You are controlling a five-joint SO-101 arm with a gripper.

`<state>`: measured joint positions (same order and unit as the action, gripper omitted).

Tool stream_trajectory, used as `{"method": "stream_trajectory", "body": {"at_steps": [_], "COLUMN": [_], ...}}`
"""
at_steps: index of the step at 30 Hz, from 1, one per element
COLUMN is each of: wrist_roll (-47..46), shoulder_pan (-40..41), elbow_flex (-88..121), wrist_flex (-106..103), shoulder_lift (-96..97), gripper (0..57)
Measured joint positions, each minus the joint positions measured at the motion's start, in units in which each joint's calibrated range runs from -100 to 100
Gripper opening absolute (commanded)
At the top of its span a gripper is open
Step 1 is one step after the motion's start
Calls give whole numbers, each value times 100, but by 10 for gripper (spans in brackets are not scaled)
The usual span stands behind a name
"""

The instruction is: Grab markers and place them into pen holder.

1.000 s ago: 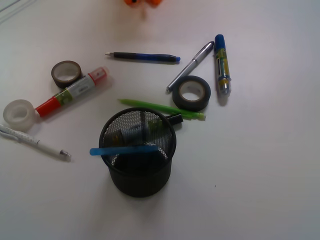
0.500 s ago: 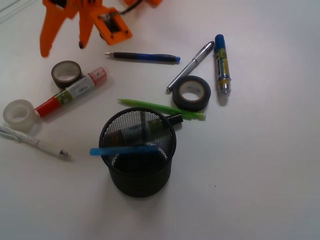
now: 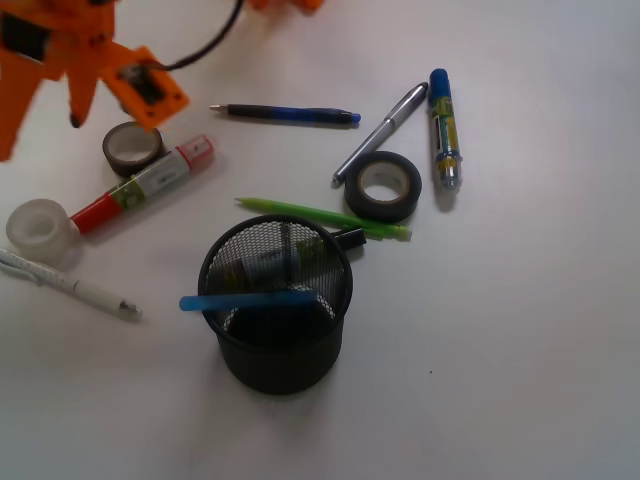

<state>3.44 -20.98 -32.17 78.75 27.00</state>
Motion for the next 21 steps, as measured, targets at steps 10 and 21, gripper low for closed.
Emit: {"method": "stream_trajectory", "body": {"at_steps": [10,21], "wrist_roll": [3219,5236], "shoulder_pan": [599,703], "elbow_flex": [36,881], "wrist_flex": [294,501], "shoulder_lift": [17,96], "gripper": [344,344]}}
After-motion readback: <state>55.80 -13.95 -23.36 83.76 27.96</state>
